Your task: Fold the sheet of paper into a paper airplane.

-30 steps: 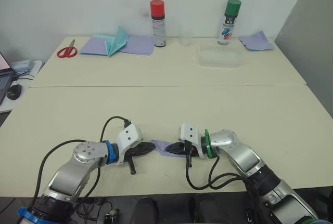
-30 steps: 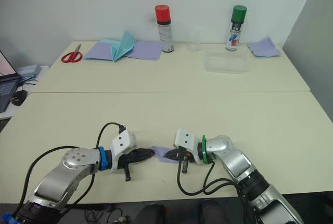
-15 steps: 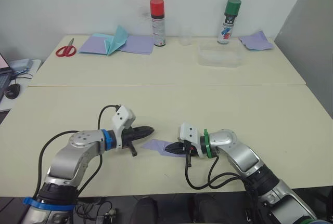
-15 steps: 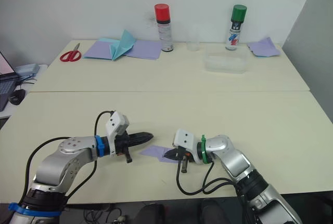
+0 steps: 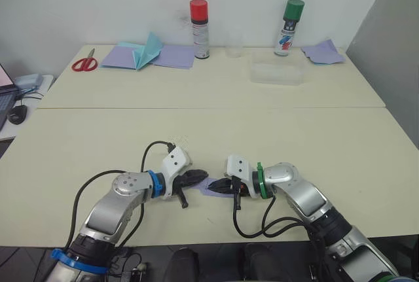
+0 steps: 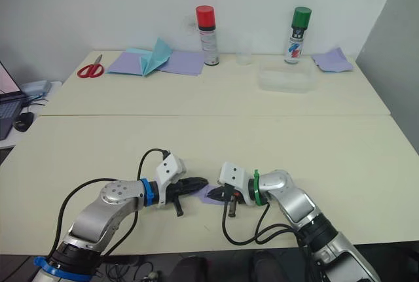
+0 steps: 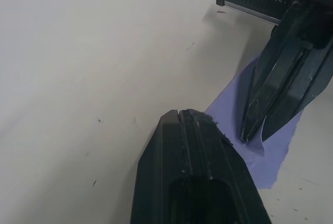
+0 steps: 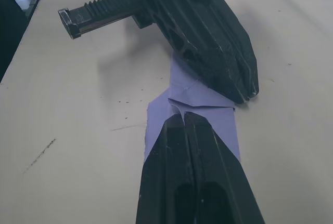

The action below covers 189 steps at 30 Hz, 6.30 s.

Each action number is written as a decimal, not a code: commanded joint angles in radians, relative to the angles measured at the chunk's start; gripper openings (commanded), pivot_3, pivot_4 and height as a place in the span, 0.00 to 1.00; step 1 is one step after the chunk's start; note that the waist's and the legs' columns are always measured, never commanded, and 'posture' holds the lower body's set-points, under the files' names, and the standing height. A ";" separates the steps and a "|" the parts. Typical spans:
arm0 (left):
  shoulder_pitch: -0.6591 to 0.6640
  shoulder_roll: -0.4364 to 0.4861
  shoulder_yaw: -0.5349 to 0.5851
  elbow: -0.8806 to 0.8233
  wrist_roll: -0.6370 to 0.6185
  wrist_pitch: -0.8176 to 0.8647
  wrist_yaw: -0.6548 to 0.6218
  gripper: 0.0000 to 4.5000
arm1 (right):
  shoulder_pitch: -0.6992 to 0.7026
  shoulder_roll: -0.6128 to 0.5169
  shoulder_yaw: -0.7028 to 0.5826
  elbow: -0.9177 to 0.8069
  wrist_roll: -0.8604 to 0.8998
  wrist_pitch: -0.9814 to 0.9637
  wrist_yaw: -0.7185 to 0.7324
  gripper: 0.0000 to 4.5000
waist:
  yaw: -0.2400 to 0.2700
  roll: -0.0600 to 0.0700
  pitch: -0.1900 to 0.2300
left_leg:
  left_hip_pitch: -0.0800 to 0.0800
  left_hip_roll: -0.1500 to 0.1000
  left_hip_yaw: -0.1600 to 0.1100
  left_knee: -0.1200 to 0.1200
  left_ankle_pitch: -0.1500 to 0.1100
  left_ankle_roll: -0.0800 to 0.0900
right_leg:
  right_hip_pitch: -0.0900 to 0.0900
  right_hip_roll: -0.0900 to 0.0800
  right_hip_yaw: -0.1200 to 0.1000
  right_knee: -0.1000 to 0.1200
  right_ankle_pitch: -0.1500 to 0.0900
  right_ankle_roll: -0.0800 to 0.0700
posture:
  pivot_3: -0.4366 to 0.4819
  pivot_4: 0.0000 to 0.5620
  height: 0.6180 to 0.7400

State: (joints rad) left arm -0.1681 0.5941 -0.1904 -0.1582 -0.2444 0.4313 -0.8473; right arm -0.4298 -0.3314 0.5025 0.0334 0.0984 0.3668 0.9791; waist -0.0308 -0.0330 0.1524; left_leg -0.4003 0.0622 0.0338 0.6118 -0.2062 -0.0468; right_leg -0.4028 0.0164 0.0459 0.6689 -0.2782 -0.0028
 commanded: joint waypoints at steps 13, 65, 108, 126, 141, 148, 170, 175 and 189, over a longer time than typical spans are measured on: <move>0.054 -0.005 -0.101 0.082 0.143 -0.091 0.011 0.00 | 0.030 -0.161 -0.031 -0.204 0.067 0.136 0.129 0.76 | 0.003 0.000 -0.003 | 0.001 0.000 0.000 0.002 0.000 0.000 | 0.000 -0.001 0.000 0.006 -0.002 -0.003 | 0.48 0.27 1.00; 0.026 0.030 -0.113 0.163 0.233 -0.230 -0.008 0.00 | 0.064 -0.089 -0.210 -0.212 0.148 0.021 -0.052 0.00 | -0.001 0.000 -0.006 | 0.011 0.002 -0.003 0.000 0.000 0.000 | 0.008 -0.002 -0.001 0.007 -0.008 -0.013 | 0.48 0.27 1.00; 0.026 -0.008 -0.058 0.074 0.130 -0.027 0.001 0.00 | 0.092 -0.036 0.010 0.004 -0.060 -0.032 -0.083 0.00 | -0.001 -0.003 -0.004 | 0.011 0.002 -0.003 -0.003 0.000 0.000 | 0.008 -0.002 -0.001 0.006 -0.009 -0.014 | 0.48 0.27 1.00; 0.128 0.087 0.154 0.076 0.029 0.069 0.069 0.00 | 0.080 -0.057 0.000 0.009 -0.055 -0.030 -0.066 0.00 | -0.011 -0.001 -0.003 | 0.020 0.004 -0.006 -0.006 -0.002 -0.003 | 0.008 -0.003 0.001 0.005 -0.013 -0.020 | 0.48 0.27 1.00; 0.132 0.203 0.236 -0.023 -0.014 -0.325 -0.149 0.37 | 0.063 -0.030 -0.026 0.018 -0.034 -0.035 -0.066 0.00 | -0.011 -0.006 0.002 | 0.003 0.009 -0.002 -0.006 -0.002 -0.003 | -0.004 -0.003 0.001 0.007 -0.009 -0.013 | 0.48 0.27 1.00; 0.164 0.211 0.231 0.033 0.032 -0.574 -0.210 0.85 | 0.045 -0.019 -0.051 -0.004 -0.010 -0.014 -0.074 0.00 | -0.008 -0.005 0.007 | 0.002 0.010 -0.001 -0.006 -0.002 -0.004 | -0.005 -0.002 -0.001 0.007 -0.010 -0.014 | 0.48 0.27 1.00; 0.210 0.189 0.228 0.057 0.038 -0.704 -0.192 1.00 | 0.013 -0.079 -0.161 -0.216 0.055 -0.196 0.003 0.67 | -0.002 -0.007 0.019 | -0.009 0.004 -0.001 -0.004 -0.004 -0.006 | -0.014 -0.001 -0.002 0.008 -0.009 -0.014 | 0.48 0.27 1.00; 0.252 0.196 0.247 -0.008 0.021 -0.734 -0.189 1.00 | 0.017 -0.151 -0.126 -0.203 0.001 -0.448 0.082 0.67 | -0.003 -0.007 0.019 | -0.009 0.004 -0.001 -0.003 -0.004 -0.006 | -0.013 -0.001 -0.002 0.009 -0.010 -0.013 | 0.48 0.27 1.00; 0.285 0.204 0.266 -0.088 -0.024 -0.685 -0.179 1.00 | 0.071 -0.129 -0.034 -0.070 -0.210 -0.555 -0.012 0.67 | -0.001 -0.007 0.019 | -0.008 0.003 -0.001 0.000 -0.004 -0.006 | -0.012 -0.001 -0.002 0.011 -0.010 -0.013 | 0.48 0.27 1.00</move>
State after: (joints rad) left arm 0.1218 0.7989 0.0582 -0.2057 -0.2464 -0.2576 -1.0351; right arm -0.3482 -0.4657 0.4738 -0.0282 -0.0995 -0.1899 0.9893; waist -0.0323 -0.0403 0.1715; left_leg -0.4087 0.0652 0.0329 0.6120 -0.2098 -0.0531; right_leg -0.4150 0.0157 0.0438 0.6801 -0.2877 -0.0155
